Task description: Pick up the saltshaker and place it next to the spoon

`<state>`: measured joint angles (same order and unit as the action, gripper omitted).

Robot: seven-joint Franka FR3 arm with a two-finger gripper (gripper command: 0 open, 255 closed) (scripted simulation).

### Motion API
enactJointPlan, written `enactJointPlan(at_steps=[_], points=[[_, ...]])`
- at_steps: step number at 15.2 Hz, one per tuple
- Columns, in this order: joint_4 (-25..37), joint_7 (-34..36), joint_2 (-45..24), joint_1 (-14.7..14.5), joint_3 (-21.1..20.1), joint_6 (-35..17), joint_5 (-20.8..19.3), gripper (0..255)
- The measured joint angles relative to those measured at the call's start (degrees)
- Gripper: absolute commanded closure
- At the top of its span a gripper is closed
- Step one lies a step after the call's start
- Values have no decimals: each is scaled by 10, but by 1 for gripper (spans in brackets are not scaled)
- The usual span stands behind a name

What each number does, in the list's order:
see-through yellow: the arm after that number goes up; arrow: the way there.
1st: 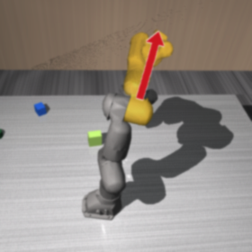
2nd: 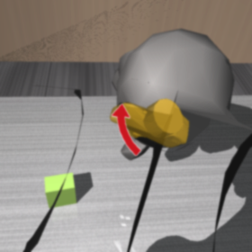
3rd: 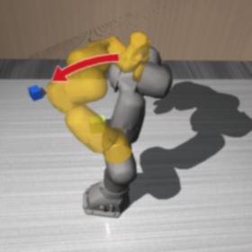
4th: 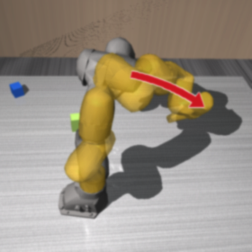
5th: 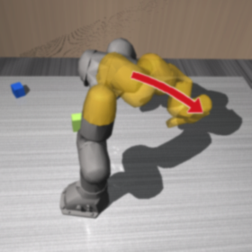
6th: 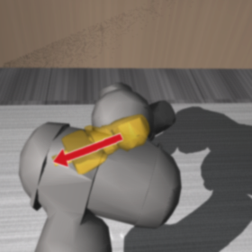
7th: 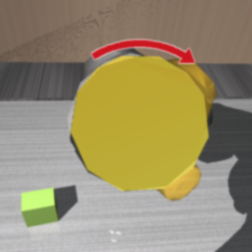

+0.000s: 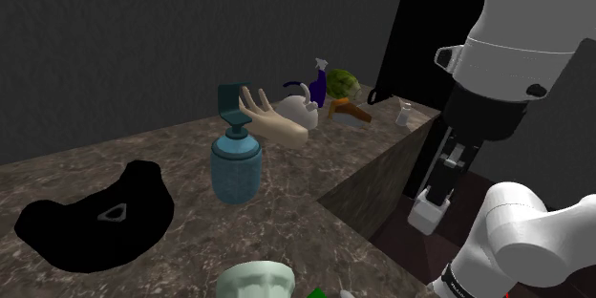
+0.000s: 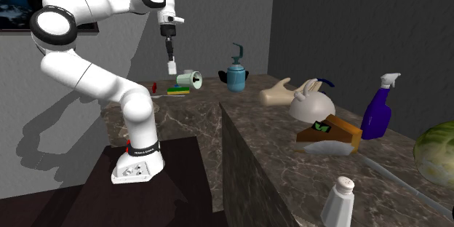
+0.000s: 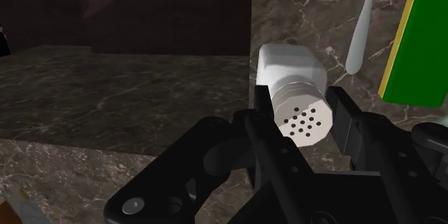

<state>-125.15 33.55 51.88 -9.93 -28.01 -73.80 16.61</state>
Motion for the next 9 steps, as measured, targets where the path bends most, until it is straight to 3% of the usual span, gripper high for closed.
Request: enactJointPlan(at_steps=[9], points=[[-79, 2, 28, -12, -21, -53, 23, 255]])
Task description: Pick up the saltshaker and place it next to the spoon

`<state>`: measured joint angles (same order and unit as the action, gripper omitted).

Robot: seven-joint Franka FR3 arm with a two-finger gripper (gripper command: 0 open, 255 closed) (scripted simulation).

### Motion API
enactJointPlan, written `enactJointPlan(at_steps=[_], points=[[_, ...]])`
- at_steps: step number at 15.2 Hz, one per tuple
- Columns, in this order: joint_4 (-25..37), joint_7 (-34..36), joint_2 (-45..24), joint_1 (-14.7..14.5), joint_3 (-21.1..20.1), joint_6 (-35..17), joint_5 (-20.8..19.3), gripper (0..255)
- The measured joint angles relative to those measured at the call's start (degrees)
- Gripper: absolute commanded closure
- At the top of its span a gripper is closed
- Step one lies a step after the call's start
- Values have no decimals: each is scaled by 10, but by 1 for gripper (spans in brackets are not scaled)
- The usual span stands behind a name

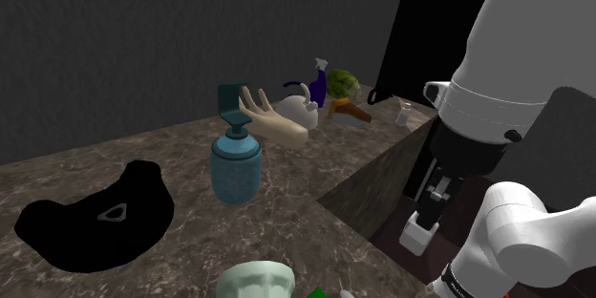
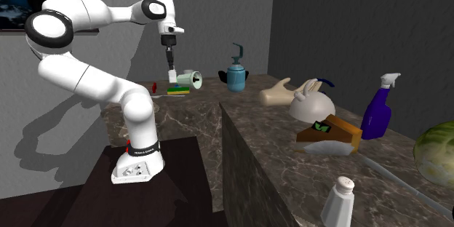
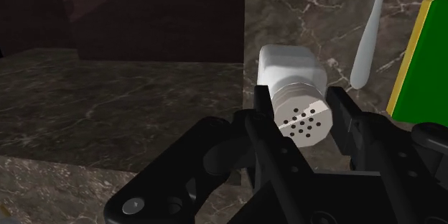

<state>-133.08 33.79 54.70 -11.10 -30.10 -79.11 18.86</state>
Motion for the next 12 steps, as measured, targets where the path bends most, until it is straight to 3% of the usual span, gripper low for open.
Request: enactJointPlan(at_steps=[12], points=[[-102, -3, 28, -16, -30, -74, 31, 255]])
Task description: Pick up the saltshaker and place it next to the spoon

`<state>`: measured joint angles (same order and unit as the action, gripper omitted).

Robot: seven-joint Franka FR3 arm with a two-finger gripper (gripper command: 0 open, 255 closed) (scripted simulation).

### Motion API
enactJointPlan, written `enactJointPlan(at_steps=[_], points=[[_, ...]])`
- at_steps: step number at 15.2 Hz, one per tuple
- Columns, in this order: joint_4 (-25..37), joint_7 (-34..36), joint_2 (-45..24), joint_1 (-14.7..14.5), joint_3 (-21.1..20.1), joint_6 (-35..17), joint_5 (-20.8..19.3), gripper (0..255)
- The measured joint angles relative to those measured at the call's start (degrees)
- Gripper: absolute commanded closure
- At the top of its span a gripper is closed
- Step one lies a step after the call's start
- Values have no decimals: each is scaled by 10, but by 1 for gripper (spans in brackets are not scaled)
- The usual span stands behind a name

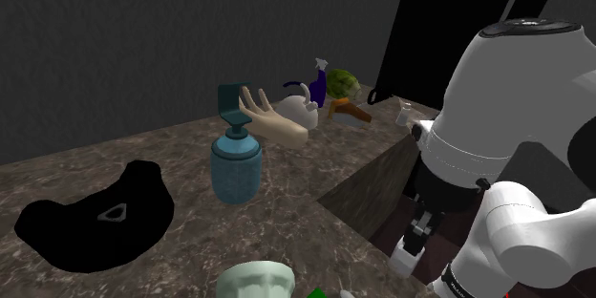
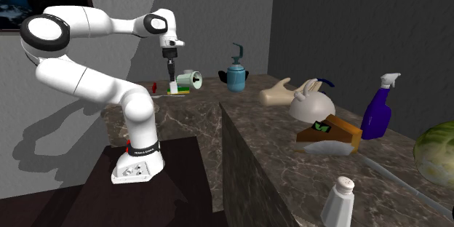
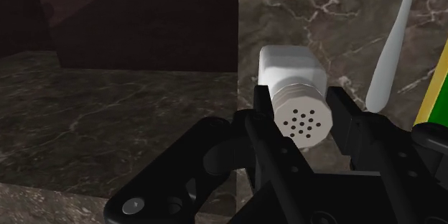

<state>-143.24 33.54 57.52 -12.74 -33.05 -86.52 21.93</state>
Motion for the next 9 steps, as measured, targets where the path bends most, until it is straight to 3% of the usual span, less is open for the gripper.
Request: enactJointPlan(at_steps=[9], points=[[-55, -1, 6, -9, -25, -50, 23, 255]])
